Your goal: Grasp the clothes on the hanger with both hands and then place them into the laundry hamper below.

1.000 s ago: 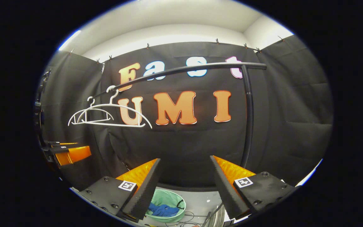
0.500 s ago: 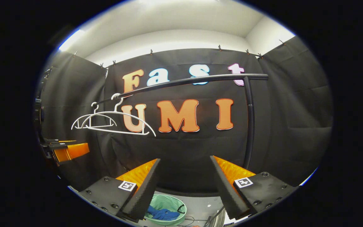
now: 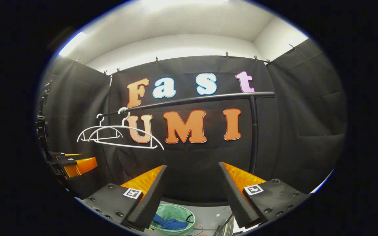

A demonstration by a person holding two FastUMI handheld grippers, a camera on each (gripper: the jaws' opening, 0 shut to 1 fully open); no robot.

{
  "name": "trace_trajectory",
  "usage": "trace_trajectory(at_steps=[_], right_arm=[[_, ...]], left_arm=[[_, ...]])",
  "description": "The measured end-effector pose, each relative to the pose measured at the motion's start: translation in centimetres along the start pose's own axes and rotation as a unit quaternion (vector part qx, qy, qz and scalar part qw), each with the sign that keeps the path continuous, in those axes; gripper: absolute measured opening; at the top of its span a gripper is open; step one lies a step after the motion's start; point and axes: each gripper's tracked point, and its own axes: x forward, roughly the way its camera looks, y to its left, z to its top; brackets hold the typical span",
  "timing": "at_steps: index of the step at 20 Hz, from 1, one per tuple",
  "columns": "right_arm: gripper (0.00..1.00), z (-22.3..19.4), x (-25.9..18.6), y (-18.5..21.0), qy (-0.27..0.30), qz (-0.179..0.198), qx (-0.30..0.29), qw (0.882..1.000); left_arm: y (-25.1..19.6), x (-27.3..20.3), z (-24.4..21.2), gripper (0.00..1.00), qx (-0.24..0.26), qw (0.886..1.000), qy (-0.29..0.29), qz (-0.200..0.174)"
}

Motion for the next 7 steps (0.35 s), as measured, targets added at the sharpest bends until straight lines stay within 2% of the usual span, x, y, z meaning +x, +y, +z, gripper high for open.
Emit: trace_trajectory(at_steps=[7], right_arm=[[0.89, 2.7, -1.4, 0.2, -0.017, 0.001, -0.002, 1.0]], left_arm=[[0.3, -1.8, 3.6, 0.92, -0.011, 0.999, -0.031, 0.001]])
